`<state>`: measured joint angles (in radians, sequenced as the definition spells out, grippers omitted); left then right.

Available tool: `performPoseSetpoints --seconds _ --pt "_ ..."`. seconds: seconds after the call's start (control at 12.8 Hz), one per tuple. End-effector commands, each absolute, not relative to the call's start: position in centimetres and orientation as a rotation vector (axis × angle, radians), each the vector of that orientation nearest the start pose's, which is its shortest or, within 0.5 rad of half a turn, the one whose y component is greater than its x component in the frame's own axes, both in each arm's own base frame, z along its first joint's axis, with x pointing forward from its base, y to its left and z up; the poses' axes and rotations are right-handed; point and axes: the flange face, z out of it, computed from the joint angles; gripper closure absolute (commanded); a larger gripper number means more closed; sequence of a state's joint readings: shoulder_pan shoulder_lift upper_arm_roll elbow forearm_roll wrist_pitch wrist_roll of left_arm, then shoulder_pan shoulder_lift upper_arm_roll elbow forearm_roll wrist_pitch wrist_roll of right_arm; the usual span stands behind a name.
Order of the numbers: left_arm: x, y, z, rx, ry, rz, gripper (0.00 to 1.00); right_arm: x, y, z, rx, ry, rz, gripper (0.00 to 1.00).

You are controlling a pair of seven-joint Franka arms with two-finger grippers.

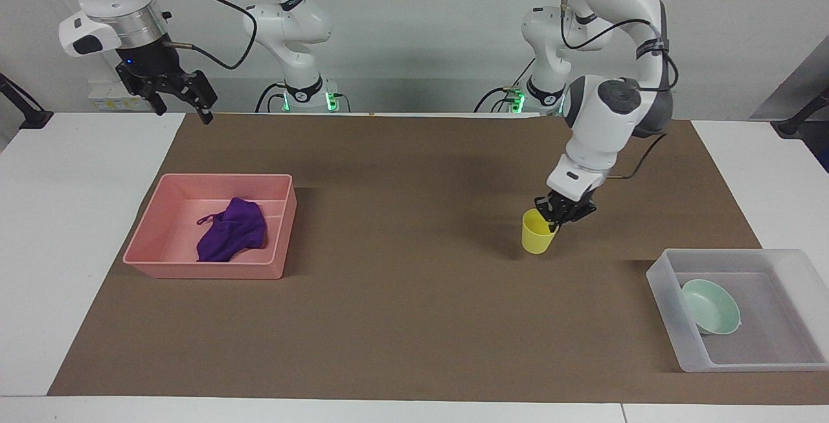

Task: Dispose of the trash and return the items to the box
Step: 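Carry the yellow cup into the clear bin with the left gripper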

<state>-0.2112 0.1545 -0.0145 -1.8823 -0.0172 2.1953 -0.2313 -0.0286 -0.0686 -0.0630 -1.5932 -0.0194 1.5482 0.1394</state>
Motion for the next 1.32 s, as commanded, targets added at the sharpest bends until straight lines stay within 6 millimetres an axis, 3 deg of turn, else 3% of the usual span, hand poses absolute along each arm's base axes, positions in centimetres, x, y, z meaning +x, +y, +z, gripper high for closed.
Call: performPoseSetpoints --seconds 0.0,0.08,0.39,0.54,0.7,0.93,1.01,1.25 --pt "64.3 -8.0 47.3 -3.160 -0.118 -0.231 1.00 52.7 -4.6 65.1 -3.141 0.294 -0.022 0.00" --pt "65.4 -6.3 48.6 -3.159 -0.110 -0.244 1.00 52.7 -4.6 64.9 -3.145 0.277 -0.017 0.00" --pt "67.8 3.9 50.4 -3.151 -0.105 -0.265 1.00 52.6 -4.6 64.8 -3.144 0.277 -0.014 0.00" --pt "68.6 8.3 50.2 -3.162 -0.108 -0.281 1.00 52.5 -4.6 64.7 -3.145 0.274 -0.012 0.00" --pt "70.6 11.9 49.2 -3.173 -0.107 -0.252 1.00 52.5 -4.6 64.7 -3.144 0.277 -0.012 0.00" --pt "72.8 15.5 45.5 -3.218 -0.137 -0.246 1.00 52.4 -4.4 64.6 -3.147 0.265 -0.005 0.00" --pt "73.4 16.2 44.5 -3.229 -0.149 -0.253 1.00 52.4 -3.5 64.5 -3.149 0.241 0.000 0.00" --pt "74.1 17.2 42.5 -3.221 -0.170 -0.266 1.00 52.3 -3.3 64.6 -3.154 0.231 -0.003 0.00"
